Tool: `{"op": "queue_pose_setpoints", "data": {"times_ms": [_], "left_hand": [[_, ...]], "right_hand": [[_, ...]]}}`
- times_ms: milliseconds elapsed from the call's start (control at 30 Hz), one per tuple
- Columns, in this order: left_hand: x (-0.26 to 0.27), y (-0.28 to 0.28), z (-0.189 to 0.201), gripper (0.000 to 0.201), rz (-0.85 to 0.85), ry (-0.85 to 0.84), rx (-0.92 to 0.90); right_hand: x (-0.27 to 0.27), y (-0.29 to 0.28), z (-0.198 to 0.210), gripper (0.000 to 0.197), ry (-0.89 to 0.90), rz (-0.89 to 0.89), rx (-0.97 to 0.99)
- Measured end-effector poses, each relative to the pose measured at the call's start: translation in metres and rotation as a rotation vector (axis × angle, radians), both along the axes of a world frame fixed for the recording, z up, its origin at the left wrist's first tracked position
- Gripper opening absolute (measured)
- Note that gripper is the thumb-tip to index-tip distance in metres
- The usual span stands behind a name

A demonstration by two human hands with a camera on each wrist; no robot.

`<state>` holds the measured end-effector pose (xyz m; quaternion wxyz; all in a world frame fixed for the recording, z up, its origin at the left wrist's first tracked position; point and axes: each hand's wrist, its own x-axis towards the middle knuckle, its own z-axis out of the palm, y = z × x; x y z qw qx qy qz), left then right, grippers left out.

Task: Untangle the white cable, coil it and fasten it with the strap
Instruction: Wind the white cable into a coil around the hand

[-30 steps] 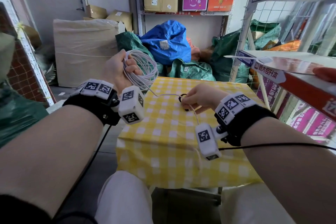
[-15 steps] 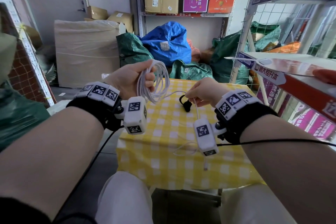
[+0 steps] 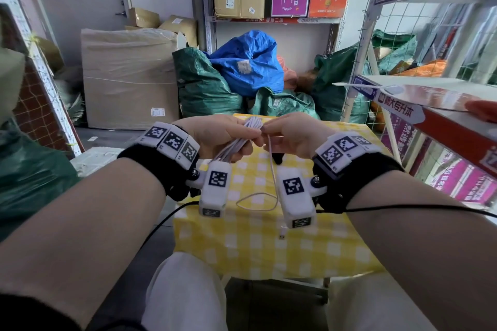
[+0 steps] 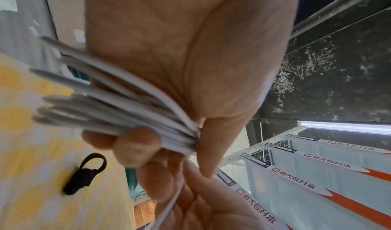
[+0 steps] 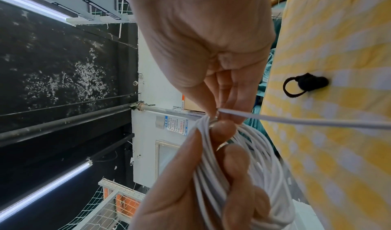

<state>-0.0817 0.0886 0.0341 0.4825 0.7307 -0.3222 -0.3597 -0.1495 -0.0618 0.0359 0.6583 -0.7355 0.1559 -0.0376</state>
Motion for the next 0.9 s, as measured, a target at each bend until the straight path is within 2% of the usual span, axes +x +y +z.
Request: {"op": "queue_pose_setpoints", "data": {"times_ms": [100,200,333,433,567,667,767,900], "left_hand": [[-0.001,-0.005,-0.002,0.022,0.076,-0.048,0.045],[-0.002,-0.008,-0.004,0.022,0.115,-0.087,0.081],[-0.001,-0.011,-0.005,0.032,0.139,-0.103,0.074],[-0.001,-0.013,-0.007,0.023,0.132,-0.151,0.06],[-0.002,-0.016,-0.01,0.017,0.221,-0.139,-0.076],[0.005,-0.018,-0.01,0.024,0.335,-0.072,-0.207],[0.012,-0.017,-0.009,0.028,0.406,0.087,-0.384],[0.018,-0.014,-0.006,0.032,0.394,0.316,-0.599]], "right_hand": [[0.0,0.001,0.001,0.022,-0.047,-0.01,0.103],[0.0,0.0,0.0,0.029,-0.048,-0.02,0.026],[0.002,-0.001,-0.002,0.029,-0.062,-0.038,-0.015],[0.003,-0.002,-0.002,0.028,-0.058,-0.022,-0.022],[0.001,-0.003,-0.001,0.021,-0.052,0.039,-0.009],[-0.002,-0.001,-0.002,0.011,0.011,0.141,-0.064],[-0.003,-0.001,-0.008,0.015,0.087,0.249,-0.17],[-0.001,-0.002,-0.019,0.026,0.151,0.342,-0.317]]}}
